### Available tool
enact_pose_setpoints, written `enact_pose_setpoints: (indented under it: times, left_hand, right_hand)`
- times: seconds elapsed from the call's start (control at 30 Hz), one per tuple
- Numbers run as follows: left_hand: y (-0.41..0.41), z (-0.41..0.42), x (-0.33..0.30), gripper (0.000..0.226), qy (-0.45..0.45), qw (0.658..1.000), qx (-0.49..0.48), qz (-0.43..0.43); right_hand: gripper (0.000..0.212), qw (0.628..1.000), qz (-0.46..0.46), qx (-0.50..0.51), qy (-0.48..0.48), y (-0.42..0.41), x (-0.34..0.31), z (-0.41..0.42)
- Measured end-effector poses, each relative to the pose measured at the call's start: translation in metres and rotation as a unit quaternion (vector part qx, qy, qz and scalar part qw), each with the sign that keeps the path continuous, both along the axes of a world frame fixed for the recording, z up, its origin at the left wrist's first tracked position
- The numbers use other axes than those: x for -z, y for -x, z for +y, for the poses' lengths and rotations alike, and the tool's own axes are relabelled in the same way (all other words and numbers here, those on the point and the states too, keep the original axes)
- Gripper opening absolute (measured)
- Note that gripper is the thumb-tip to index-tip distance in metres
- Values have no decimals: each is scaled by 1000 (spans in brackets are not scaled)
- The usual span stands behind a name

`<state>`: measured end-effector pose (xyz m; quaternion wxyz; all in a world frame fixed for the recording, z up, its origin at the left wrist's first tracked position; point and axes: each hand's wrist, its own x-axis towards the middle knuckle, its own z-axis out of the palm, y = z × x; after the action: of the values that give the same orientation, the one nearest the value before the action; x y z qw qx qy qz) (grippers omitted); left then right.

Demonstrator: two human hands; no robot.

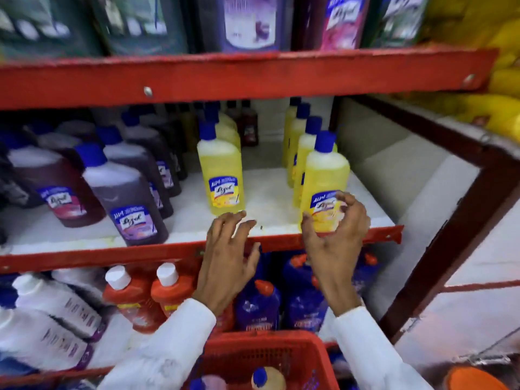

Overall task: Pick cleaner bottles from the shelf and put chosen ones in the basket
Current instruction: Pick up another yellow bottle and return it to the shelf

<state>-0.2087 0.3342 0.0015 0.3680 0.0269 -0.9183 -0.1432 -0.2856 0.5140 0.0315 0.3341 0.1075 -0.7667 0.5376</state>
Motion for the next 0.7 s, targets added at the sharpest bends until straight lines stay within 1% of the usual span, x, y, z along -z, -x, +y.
enact_pose_setpoints:
  times: [0.03, 0.1, 0.13, 0.17, 0.2, 0.3, 0.4, 0.43, 0.5, 0.53, 0.57, 0.6, 0.67, 0.7]
  left_hand:
    - [6, -2, 1, 38, -4, 1000, -6, -17]
    - [14, -4, 7, 35, -10, 998, -15, -56]
    - [15, -6, 12, 32, -14, 997, -18, -70]
    - [15, -9, 16, 27, -15, 996, -19, -83]
    - [16, -11, 19, 23, -12, 995, -23, -100]
    - [18, -15, 22, 21, -7, 990, -21, -137]
    - [19, -16, 22, 19, -10, 991, -22, -134]
    - [20, -15, 23, 17, -14, 992, -22, -125]
    - [21, -15, 24, 12, -19, 994, -25, -107]
    - [21, -15, 25, 10, -18, 994, -25, -102]
    - [21, -15, 25, 10, -18, 995, -23, -100]
    - [21, -15, 25, 11, -20, 995, -21, -97]
    - [21, -16, 25, 15, -23, 995, -20, -93]
    - [21, -16, 25, 17, -24, 995, -19, -92]
  right_hand:
    - [73, 1000, -9, 26, 2, 10, -4, -4]
    - [100, 997, -70, 39, -2, 29, -8, -13]
    - [109, 994, -107, 27, -3, 37, -7, -17]
    - [114, 991, -130, 5, 3, 44, -6, -20]
    - [113, 990, -138, -19, 18, 51, -5, -21]
    - [101, 988, -132, -68, 49, 68, -8, -18]
    - [95, 979, -150, -110, 81, 74, -16, -13]
    - [92, 975, -153, -122, 103, 71, -20, -11]
    - [80, 960, -142, -167, 172, 62, -34, -6]
    - [71, 941, -131, -218, 224, 60, -40, -3]
    - [64, 905, -121, -294, 282, 58, -46, 2]
    - [61, 845, -125, -394, 338, 56, -52, 7]
    - [76, 686, -165, -581, 405, 51, -62, 12]
    - [85, 623, -176, -633, 424, 49, -64, 13]
